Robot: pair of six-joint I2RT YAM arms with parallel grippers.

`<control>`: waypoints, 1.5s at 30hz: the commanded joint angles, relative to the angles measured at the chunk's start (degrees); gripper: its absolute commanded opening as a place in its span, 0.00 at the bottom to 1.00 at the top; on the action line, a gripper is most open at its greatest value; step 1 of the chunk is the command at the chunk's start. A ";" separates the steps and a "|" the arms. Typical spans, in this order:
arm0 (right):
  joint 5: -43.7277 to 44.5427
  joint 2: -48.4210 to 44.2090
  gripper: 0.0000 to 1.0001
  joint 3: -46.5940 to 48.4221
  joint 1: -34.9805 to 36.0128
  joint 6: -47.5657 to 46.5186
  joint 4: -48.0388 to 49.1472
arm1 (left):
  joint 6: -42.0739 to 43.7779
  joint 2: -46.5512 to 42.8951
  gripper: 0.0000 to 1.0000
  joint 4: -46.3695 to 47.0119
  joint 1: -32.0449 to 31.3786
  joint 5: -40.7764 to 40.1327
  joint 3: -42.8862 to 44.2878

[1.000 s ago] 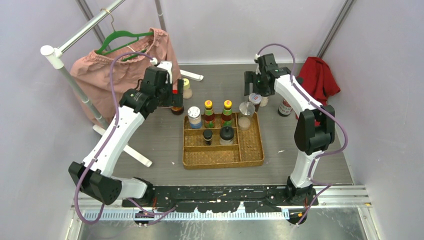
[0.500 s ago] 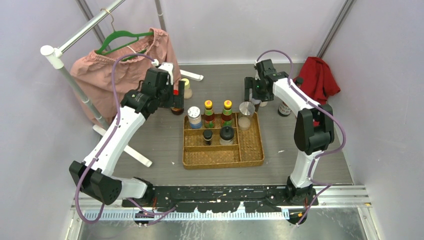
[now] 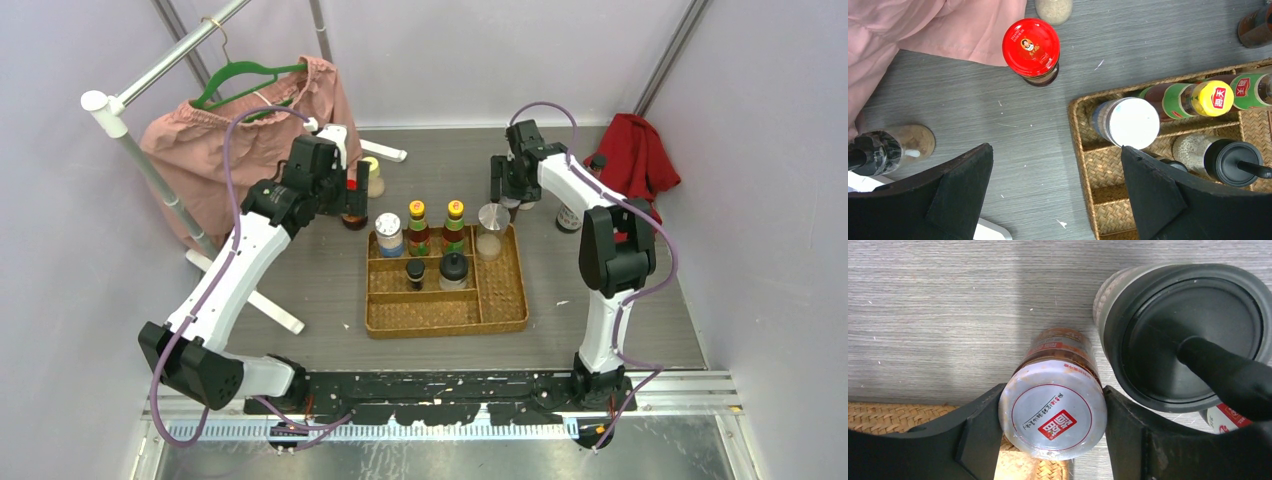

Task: Organize the condiment bottles

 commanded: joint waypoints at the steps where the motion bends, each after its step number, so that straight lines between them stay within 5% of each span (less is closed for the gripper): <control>1: 0.45 -1.32 0.64 1.73 0.27 0.53 2.01 | 0.71 -1.98 1.00 1.75 0.57 0.77 0.02; 12: 3.10 -5.38 0.55 3.18 0.24 -0.01 0.45 | 0.78 -1.72 1.00 2.23 0.74 1.05 -0.45; 29: 7.66 -17.76 0.55 14.98 0.24 -2.95 -9.78 | 0.69 -1.93 1.00 2.22 0.92 1.69 -1.08; 38: 8.26 -28.74 0.55 12.96 0.56 -3.32 -17.87 | 0.73 -2.22 0.99 2.14 0.92 2.28 -1.64; 45: 8.29 -38.09 0.55 0.96 3.95 -1.73 -20.47 | 0.38 -2.13 0.99 2.37 0.92 2.87 -2.29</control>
